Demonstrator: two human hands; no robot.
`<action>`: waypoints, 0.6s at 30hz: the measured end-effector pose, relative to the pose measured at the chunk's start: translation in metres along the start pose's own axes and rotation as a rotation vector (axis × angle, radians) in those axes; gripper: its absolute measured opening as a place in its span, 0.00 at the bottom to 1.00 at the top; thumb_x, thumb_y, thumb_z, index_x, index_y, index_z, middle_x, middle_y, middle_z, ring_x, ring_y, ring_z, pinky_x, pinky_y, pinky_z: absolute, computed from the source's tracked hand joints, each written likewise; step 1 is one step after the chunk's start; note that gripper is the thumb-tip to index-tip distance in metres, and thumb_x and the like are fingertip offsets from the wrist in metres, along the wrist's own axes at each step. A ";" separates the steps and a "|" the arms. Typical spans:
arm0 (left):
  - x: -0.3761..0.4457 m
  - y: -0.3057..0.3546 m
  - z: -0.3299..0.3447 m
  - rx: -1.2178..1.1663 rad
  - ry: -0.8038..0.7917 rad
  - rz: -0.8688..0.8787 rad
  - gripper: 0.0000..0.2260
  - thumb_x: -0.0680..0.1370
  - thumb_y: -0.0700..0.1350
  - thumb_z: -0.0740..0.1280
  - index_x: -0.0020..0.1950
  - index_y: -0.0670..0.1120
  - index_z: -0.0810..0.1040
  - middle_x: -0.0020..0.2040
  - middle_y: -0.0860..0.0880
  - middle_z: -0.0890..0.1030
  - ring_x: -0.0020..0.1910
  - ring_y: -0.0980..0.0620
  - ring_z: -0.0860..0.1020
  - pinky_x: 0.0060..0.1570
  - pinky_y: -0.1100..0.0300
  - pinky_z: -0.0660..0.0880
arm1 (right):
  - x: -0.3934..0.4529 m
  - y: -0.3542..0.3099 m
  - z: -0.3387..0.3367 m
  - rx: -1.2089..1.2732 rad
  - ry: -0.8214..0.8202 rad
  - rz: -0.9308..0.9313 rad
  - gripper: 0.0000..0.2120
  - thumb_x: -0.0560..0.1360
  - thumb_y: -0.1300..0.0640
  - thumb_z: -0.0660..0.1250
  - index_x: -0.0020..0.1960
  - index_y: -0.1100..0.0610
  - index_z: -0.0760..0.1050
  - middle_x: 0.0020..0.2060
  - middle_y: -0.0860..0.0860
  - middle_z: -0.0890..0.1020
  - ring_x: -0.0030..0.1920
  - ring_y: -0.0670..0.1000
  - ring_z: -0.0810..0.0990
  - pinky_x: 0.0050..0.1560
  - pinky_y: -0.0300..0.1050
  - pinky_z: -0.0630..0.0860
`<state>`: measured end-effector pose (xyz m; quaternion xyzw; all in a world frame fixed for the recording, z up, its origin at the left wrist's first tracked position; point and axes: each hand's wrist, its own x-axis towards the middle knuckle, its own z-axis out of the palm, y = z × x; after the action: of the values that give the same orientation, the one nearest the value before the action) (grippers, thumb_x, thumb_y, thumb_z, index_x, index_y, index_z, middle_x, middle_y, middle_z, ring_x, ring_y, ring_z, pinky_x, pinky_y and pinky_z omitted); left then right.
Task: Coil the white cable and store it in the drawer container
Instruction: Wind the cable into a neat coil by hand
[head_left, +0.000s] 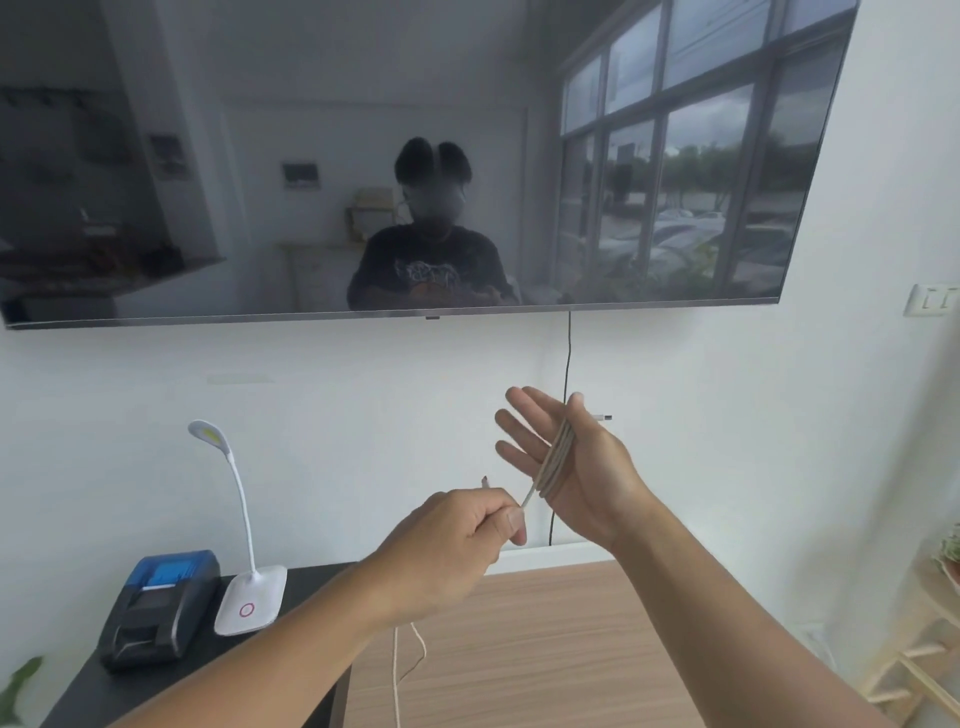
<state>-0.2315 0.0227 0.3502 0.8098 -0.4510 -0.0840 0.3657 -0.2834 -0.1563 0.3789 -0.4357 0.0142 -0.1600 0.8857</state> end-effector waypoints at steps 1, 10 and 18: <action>0.000 0.001 0.002 -0.068 -0.019 -0.009 0.14 0.83 0.57 0.58 0.45 0.56 0.79 0.24 0.59 0.70 0.24 0.59 0.66 0.30 0.62 0.65 | -0.001 -0.001 0.002 0.053 -0.010 -0.010 0.27 0.88 0.45 0.46 0.74 0.62 0.69 0.63 0.55 0.85 0.63 0.57 0.84 0.56 0.53 0.83; 0.000 0.005 -0.002 -0.293 -0.113 -0.066 0.16 0.86 0.51 0.59 0.41 0.52 0.79 0.28 0.56 0.62 0.29 0.53 0.59 0.28 0.61 0.58 | -0.005 -0.011 0.011 0.110 0.145 -0.074 0.23 0.87 0.47 0.54 0.72 0.62 0.71 0.34 0.47 0.86 0.24 0.42 0.77 0.25 0.36 0.75; -0.006 -0.003 -0.001 -0.350 -0.127 -0.163 0.16 0.86 0.49 0.60 0.39 0.49 0.75 0.30 0.52 0.63 0.24 0.58 0.60 0.24 0.67 0.59 | -0.013 -0.021 0.001 0.106 -0.006 0.046 0.22 0.86 0.48 0.58 0.75 0.59 0.69 0.19 0.46 0.66 0.16 0.43 0.62 0.16 0.34 0.56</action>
<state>-0.2322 0.0292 0.3479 0.7607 -0.3846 -0.2413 0.4639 -0.3012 -0.1638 0.3943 -0.3880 0.0131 -0.1388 0.9111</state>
